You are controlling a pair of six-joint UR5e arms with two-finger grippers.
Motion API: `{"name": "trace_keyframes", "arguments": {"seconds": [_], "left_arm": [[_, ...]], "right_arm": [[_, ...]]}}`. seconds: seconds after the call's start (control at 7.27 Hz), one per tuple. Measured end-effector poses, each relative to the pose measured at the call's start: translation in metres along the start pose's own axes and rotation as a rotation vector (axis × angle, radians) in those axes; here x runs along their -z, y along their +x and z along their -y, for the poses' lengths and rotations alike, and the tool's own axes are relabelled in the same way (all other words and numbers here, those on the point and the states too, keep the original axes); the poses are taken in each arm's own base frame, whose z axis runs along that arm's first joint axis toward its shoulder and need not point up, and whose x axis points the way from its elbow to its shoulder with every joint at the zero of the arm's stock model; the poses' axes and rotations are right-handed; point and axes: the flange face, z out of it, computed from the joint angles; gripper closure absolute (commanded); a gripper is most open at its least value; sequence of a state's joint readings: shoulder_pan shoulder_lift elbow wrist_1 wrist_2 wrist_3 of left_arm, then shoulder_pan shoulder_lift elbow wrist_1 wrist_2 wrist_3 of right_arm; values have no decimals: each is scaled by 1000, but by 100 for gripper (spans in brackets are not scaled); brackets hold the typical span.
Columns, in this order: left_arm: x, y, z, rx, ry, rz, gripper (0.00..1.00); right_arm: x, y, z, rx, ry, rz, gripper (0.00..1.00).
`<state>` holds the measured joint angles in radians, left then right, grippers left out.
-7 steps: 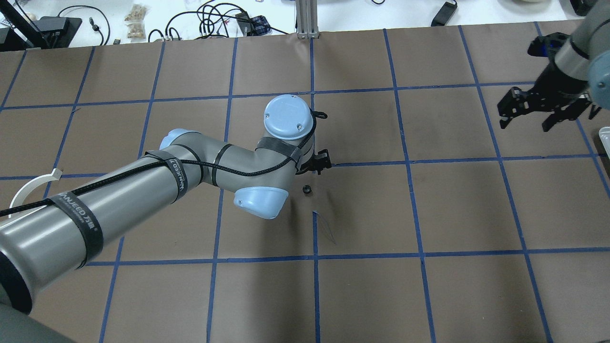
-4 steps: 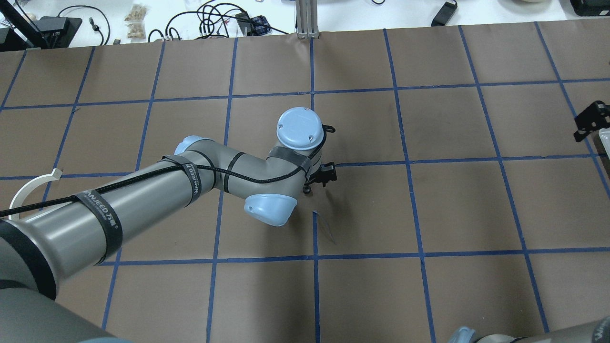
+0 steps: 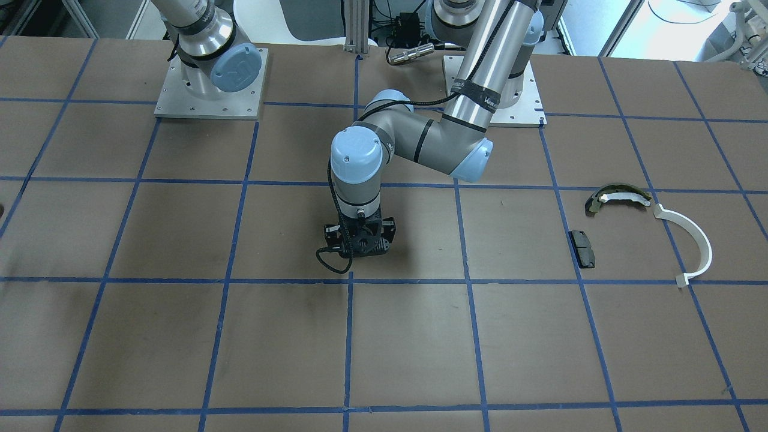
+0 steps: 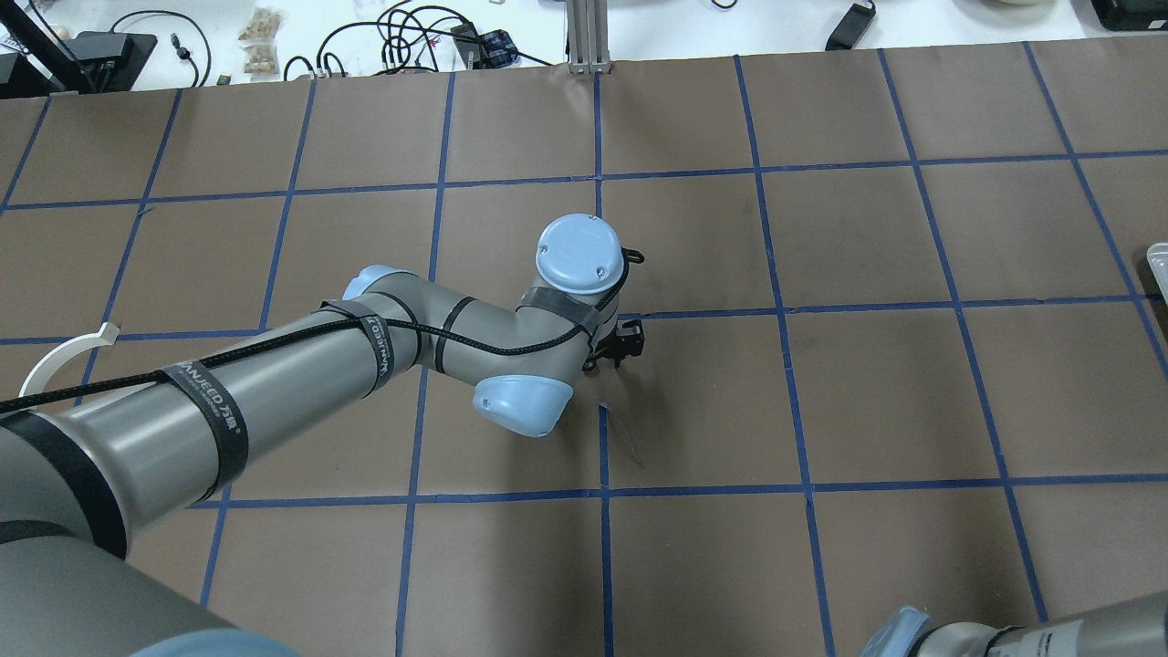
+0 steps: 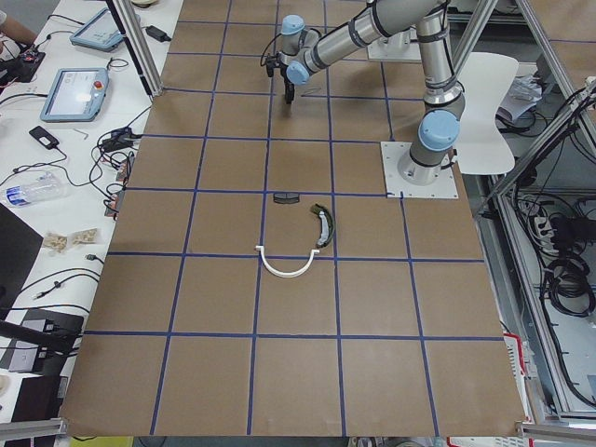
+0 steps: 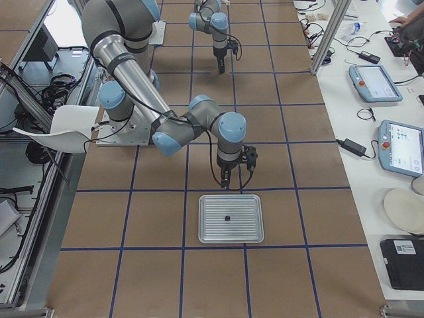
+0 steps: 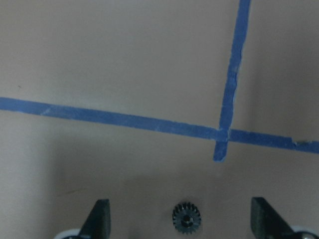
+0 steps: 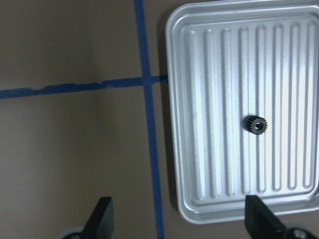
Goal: Place bearing gear from tray to pile
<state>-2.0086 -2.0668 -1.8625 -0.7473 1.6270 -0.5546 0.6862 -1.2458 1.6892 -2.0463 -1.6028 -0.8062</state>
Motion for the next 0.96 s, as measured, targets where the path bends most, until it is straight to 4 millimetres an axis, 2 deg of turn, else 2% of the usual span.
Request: {"name": "trace_keyframes", "arguments": {"seconds": [0.28, 0.41, 0.55, 0.69, 0.96], "left_arm": [[11, -2, 5, -7, 19, -10, 100], [26, -6, 13, -22, 43, -13, 100], [47, -19, 27, -28, 72, 5, 100], [69, -45, 51, -33, 82, 37, 100], [104, -133, 101, -46, 60, 78, 100]], "right_arm": [[-18, 43, 7, 22, 4, -13, 8], [-28, 62, 10, 36, 2, -11, 11], [-44, 83, 12, 37, -1, 3, 11], [-58, 98, 15, 35, -3, 13, 16], [-82, 108, 18, 30, -19, 38, 20]]}}
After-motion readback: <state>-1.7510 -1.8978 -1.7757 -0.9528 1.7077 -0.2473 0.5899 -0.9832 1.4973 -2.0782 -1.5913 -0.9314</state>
